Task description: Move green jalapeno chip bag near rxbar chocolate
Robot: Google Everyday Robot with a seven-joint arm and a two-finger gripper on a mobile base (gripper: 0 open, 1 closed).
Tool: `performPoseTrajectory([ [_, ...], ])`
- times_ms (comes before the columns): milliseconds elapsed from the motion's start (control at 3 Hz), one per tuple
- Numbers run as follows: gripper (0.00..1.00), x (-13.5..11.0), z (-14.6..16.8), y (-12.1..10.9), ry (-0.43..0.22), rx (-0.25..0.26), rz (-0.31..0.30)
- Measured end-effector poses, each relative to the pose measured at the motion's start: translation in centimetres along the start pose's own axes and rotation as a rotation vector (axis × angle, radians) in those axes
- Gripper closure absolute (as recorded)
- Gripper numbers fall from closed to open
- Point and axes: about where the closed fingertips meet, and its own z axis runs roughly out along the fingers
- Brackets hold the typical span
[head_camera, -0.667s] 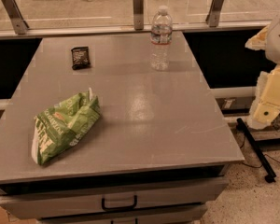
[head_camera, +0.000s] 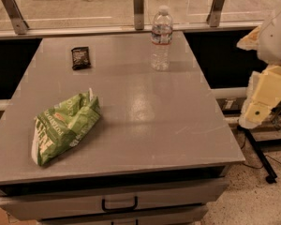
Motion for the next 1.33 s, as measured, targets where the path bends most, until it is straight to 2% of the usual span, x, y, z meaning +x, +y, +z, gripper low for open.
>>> performPoseTrajectory([
  [333,0.0,-5.3,1.9,1.2,-0.077,-0.008,-0.106],
  [667,0.0,-11.8,5.0,3.5,-0.17,-0.03,-0.236],
  [1000,0.0,-17.2,9.1,5.7,-0.247,-0.065,-0.323],
  [1333,0.0,-21.6,13.1,6.9,-0.314,-0.113,-0.349],
])
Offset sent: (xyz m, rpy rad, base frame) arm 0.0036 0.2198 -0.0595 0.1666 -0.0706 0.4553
